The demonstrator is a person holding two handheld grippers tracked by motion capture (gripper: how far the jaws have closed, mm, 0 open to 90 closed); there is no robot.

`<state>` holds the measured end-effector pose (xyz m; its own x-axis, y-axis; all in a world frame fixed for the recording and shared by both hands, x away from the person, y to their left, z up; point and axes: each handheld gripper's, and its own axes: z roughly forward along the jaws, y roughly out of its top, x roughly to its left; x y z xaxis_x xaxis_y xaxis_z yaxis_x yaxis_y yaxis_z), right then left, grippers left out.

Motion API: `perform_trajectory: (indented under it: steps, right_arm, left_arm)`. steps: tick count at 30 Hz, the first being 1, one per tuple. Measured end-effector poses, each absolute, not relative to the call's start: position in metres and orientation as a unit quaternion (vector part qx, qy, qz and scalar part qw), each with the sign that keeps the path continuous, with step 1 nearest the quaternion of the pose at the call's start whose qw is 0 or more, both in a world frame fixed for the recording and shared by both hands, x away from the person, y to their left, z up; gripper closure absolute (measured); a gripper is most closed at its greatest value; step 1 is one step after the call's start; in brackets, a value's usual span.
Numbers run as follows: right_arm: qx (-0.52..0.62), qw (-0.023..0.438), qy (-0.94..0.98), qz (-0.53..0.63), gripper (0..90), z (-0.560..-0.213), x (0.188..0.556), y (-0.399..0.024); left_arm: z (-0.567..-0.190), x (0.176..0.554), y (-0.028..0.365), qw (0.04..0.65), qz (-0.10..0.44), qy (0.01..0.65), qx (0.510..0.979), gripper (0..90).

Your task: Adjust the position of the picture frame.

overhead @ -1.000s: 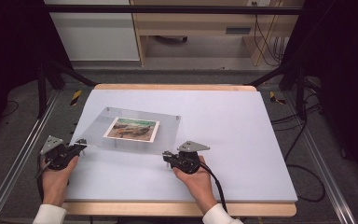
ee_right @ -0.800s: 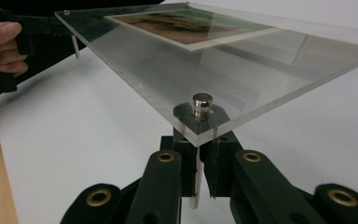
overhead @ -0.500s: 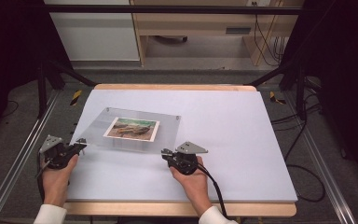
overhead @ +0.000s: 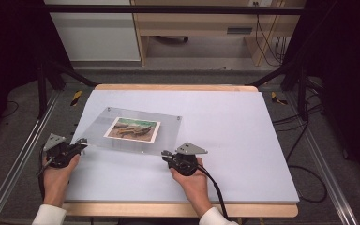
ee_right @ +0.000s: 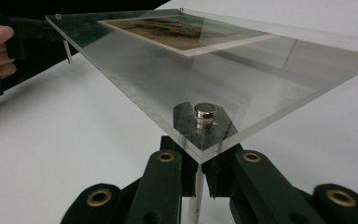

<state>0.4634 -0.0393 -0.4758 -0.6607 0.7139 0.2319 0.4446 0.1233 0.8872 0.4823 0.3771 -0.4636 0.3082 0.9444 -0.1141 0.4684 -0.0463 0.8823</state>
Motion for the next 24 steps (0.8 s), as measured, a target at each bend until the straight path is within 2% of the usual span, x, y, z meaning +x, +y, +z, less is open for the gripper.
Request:
perform_trajectory:
  steps: [7, 14, 18, 24]
  right_arm:
    - [0.391, 0.128, 0.741, 0.531, 84.1, -0.475, 0.463, -0.039]
    - [0.383, 0.161, 0.739, 0.530, 82.7, -0.461, 0.461, -0.045]
    - [0.383, 0.196, 0.733, 0.527, 81.2, -0.444, 0.460, -0.057]
    - [0.385, 0.191, 0.727, 0.536, 81.3, -0.430, 0.460, -0.070]
  left_arm:
    - [-0.463, 0.487, 0.376, 0.447, 0.265, 0.519, 0.678, 82.5]
    - [-0.447, 0.477, 0.368, 0.458, 0.274, 0.513, 0.673, 83.8]
    - [-0.431, 0.464, 0.355, 0.472, 0.280, 0.508, 0.664, 84.4]
    - [-0.422, 0.457, 0.346, 0.475, 0.277, 0.507, 0.664, 84.5]
